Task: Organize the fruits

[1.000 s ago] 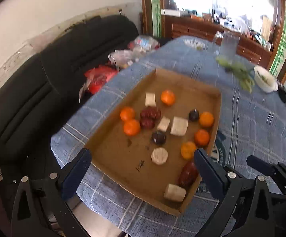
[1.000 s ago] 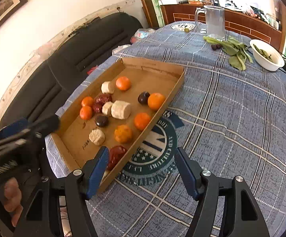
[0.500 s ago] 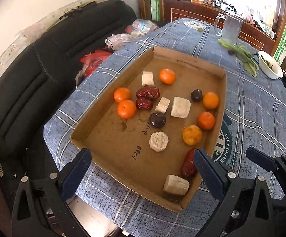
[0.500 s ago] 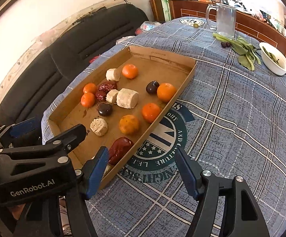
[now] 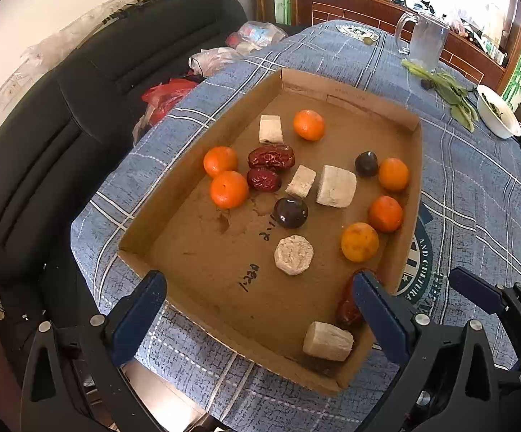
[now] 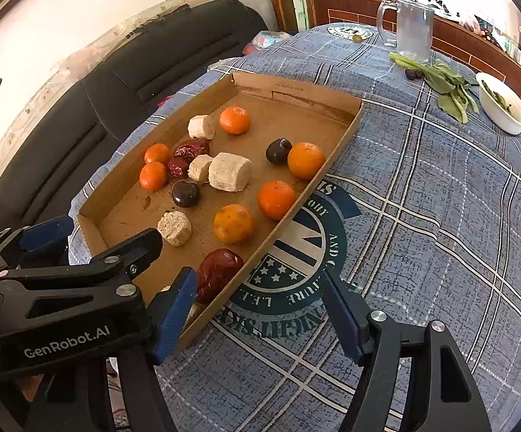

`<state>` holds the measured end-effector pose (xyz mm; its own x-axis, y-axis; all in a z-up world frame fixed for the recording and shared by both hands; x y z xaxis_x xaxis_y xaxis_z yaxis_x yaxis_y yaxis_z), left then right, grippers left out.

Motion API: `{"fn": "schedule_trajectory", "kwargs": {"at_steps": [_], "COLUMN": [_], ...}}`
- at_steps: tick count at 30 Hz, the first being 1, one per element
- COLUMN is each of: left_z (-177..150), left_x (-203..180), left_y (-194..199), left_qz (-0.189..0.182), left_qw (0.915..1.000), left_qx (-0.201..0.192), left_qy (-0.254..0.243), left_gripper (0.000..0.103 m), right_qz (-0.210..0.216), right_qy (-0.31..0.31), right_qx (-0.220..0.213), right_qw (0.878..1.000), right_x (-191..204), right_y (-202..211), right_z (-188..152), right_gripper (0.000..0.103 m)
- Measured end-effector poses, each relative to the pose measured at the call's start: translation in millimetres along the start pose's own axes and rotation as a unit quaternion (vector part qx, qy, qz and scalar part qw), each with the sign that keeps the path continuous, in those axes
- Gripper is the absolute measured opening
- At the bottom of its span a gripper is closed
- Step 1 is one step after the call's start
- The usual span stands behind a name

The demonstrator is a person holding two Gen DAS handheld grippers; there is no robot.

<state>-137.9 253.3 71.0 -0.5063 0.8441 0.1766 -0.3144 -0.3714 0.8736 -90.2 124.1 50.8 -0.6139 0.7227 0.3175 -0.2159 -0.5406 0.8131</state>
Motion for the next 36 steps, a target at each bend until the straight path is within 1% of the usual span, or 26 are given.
{"fn": "schedule_trajectory", "kwargs": {"at_steps": [16,36], "left_z": [6,1], "left_x": [0,3], "left_y": [-13,-17], "left_qz": [-0.012,-0.018], "left_qw": [0.9998,0.9994], "left_qx": [0.016,0.028], "left_qy": [-0.006,0.000], "left_gripper": [0.103,0.103], "right_qz": [-0.005,-0.008], "right_qy": [-0.009,-0.004], "right_qx": [0.008,0.012], "right_qw": [1.000,1.000], "right_x": [1,6], "right_y": [-12,-17], "right_z": [6,3], "right_gripper": [0.076,0.078]}}
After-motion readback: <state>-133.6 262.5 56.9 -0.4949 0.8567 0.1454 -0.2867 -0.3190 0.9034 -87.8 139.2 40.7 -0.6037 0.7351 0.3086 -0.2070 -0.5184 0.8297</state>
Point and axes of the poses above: each gripper's, at about its wrist camera, not at the fingertips, and y roughly against the way its jaws point, x to its left, z to its top, the point moved 1 cm from there along -y, roughly the way its jaws point, and after that the axes turned 6 degrees about z, right-handed, at the moved point
